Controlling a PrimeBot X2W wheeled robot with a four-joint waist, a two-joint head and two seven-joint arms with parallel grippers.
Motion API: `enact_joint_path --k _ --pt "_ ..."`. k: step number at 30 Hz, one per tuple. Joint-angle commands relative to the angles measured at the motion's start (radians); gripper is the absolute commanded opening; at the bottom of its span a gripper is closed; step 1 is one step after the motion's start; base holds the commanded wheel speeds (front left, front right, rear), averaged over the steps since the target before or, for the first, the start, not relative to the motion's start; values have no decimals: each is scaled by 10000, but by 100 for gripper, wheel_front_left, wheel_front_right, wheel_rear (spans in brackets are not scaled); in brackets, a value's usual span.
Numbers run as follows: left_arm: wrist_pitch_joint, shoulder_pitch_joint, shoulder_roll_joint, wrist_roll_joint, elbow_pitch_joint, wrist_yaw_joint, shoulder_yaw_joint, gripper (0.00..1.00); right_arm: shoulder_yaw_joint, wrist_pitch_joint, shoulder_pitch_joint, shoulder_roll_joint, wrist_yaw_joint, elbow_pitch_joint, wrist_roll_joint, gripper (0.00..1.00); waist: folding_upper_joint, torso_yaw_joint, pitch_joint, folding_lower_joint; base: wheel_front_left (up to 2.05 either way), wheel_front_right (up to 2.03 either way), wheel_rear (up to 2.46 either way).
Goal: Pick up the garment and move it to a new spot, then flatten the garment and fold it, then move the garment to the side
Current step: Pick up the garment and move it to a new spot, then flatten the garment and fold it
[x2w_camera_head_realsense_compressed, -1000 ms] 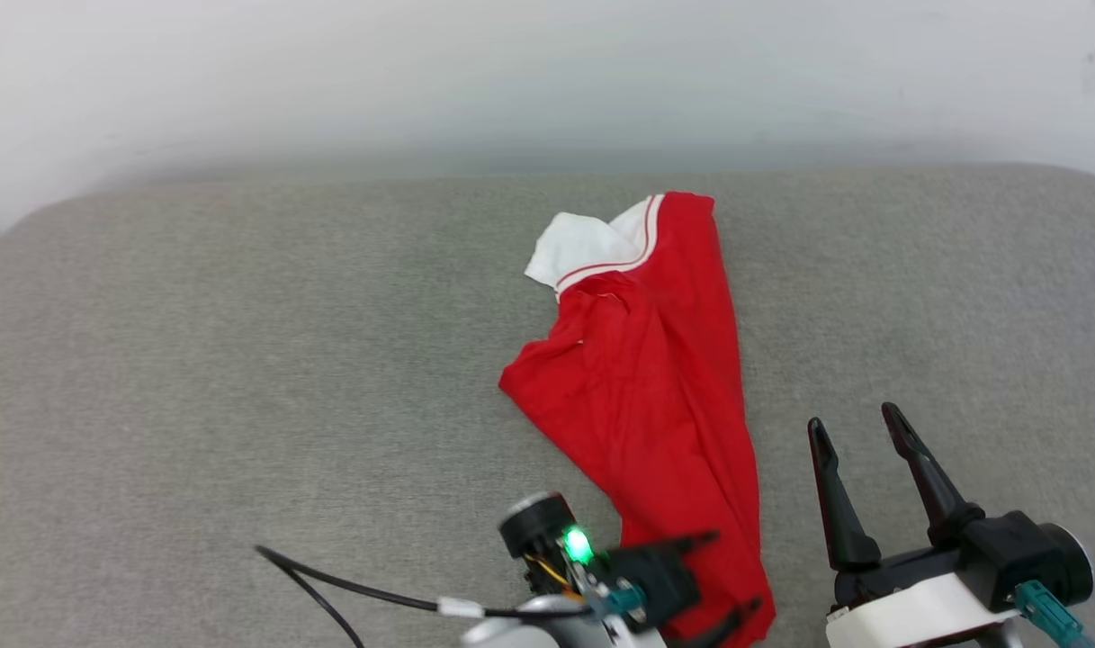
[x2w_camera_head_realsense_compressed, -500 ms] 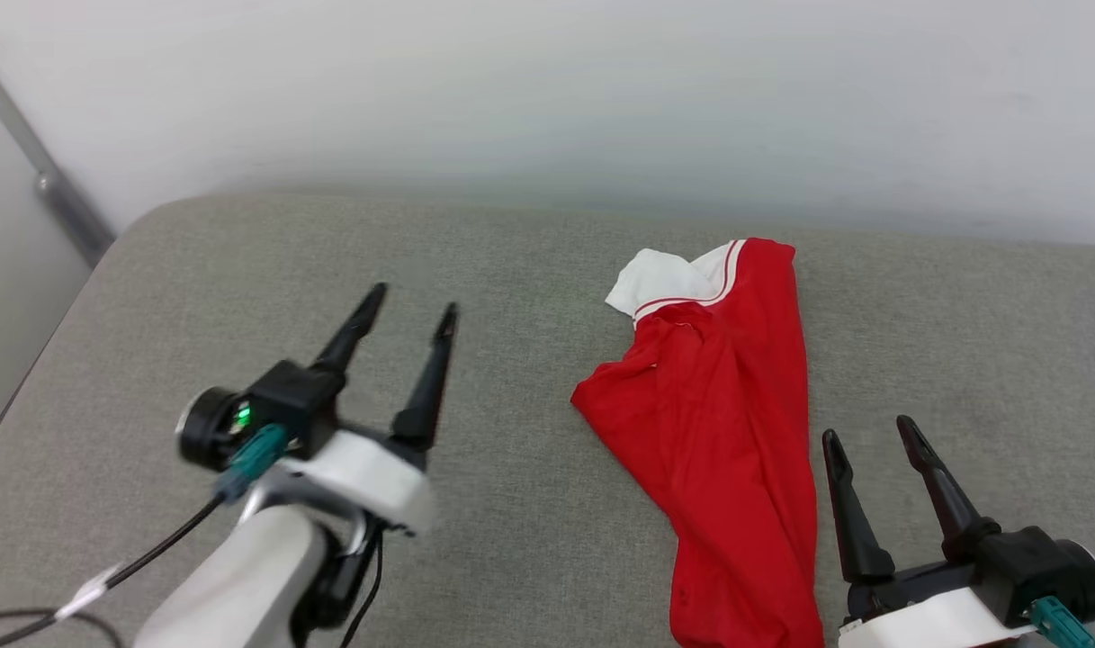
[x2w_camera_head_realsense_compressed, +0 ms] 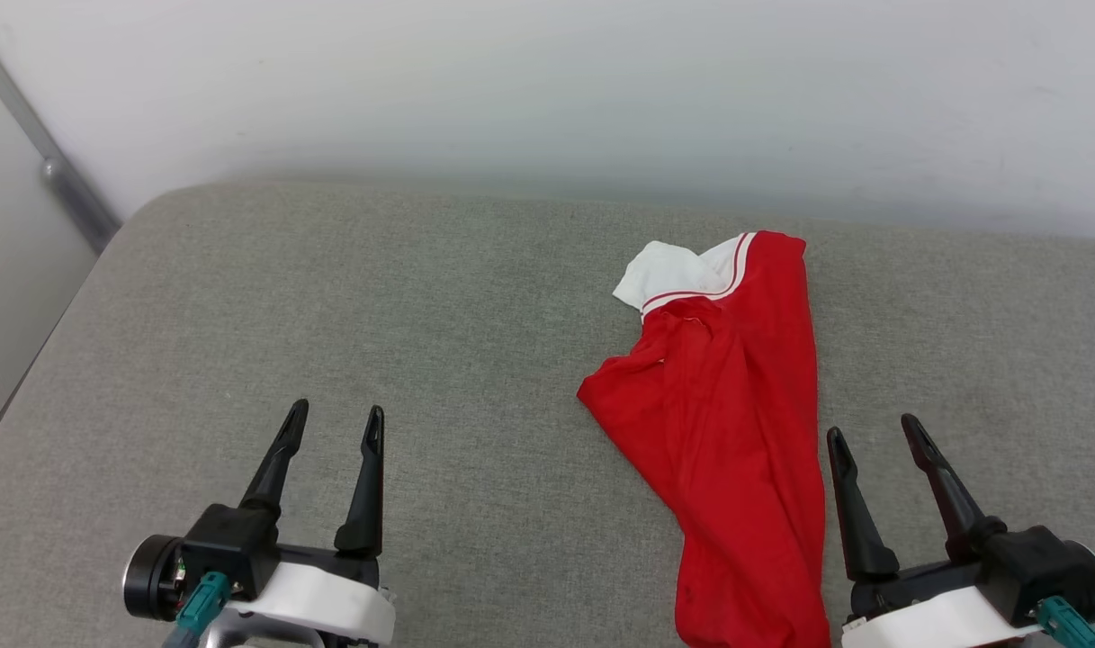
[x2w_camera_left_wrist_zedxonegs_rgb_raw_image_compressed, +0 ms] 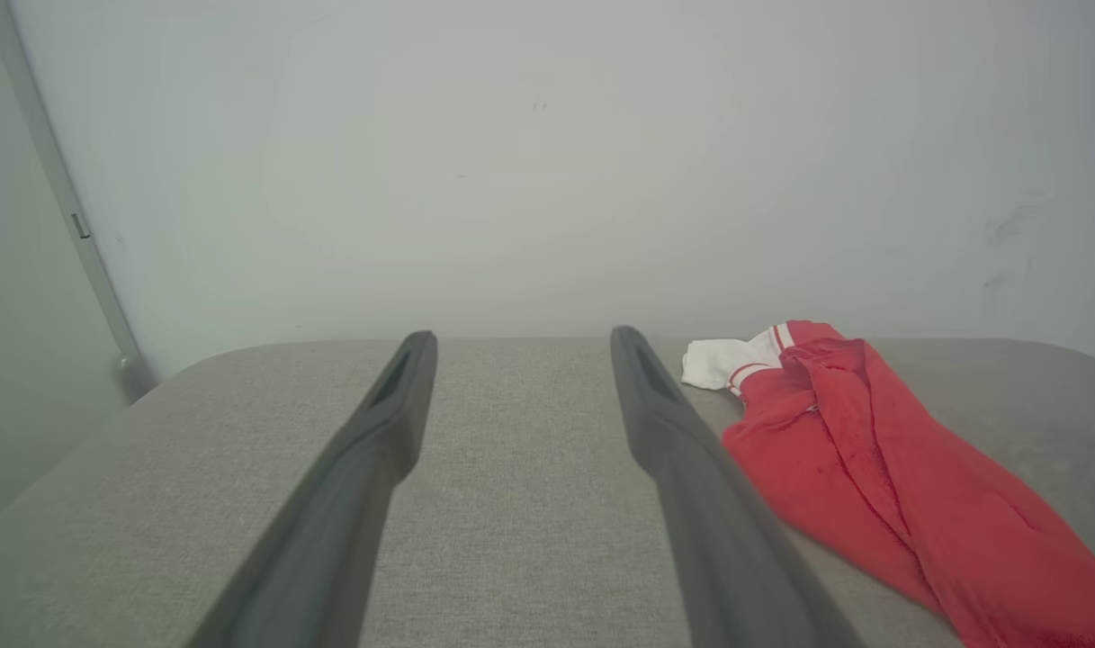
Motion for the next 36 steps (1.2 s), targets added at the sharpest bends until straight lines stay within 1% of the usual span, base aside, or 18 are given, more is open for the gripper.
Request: enact_joint_path --k 1,5,7,9,12,13,16,18,21,23,26,28,31,36 --pt "-25 222 -166 208 -63 -200 184 100 -69 -20 80 19 -7 -10 49 100 0 31 12 0 0 0 0" --pt "-25 221 -453 617 3 -682 555 100 -164 -3 -120 21 -7 224 -42 100 0 179 96 0 0 0 0" --pt "-25 92 -628 794 38 -843 729 100 17 402 -516 -115 -5 240 209 100 0 267 218 0 0 0 0" --pt "-25 28 -802 956 79 -1011 853 100 351 1239 -950 -549 -7 186 484 100 0 347 356 0 0 0 0" --pt "-26 -47 -1071 1178 172 -1232 1032 100 993 3075 -1938 -1339 -7 -38 1049 100 0 485 669 0 0 0 0" --pt "-26 -47 -1071 1178 172 -1232 1032 100 993 3075 -1938 -1339 -7 -38 1049 100 0 485 669 0 0 0 0" --pt "-26 -231 -1343 1318 271 -1402 1261 100 1597 5251 -3099 -2181 -5 -173 1789 100 0 703 1002 0 0 0 0" --pt "-26 -327 -1496 1406 307 -1572 1370 100 1977 6749 -3843 -2719 -7 -52 2225 100 0 910 1239 0 0 0 0" --pt "-26 -509 -1711 1569 396 -1859 1501 100 2206 8828 -4987 -3034 -7 321 3074 100 0 1296 1556 0 0 0 0" --pt "-26 -631 -1863 1684 431 -1971 1571 100 2291 10109 -5638 -3254 -7 699 3294 100 0 1556 1739 0 0 0 0" --pt "-26 -779 -2088 1771 528 -2161 1655 100 2260 11559 -6455 -3233 -5 1396 3470 100 0 1989 1956 0 0 0 0" --pt "-26 -825 -2226 1848 583 -2268 1676 100 2183 12213 -6857 -3215 -7 1868 3409 100 0 2259 2076 0 0 0 0" --pt "-26 -892 -2399 1937 644 -2388 1688 100 2214 12807 -7200 -3312 -7 2456 3168 100 0 2591 2195 0 0 0 0" --pt "-26 -912 -2587 2018 759 -2501 1786 100 2237 13036 -7378 -3328 -5 3269 2797 100 0 2900 2292 0 0 0 0"
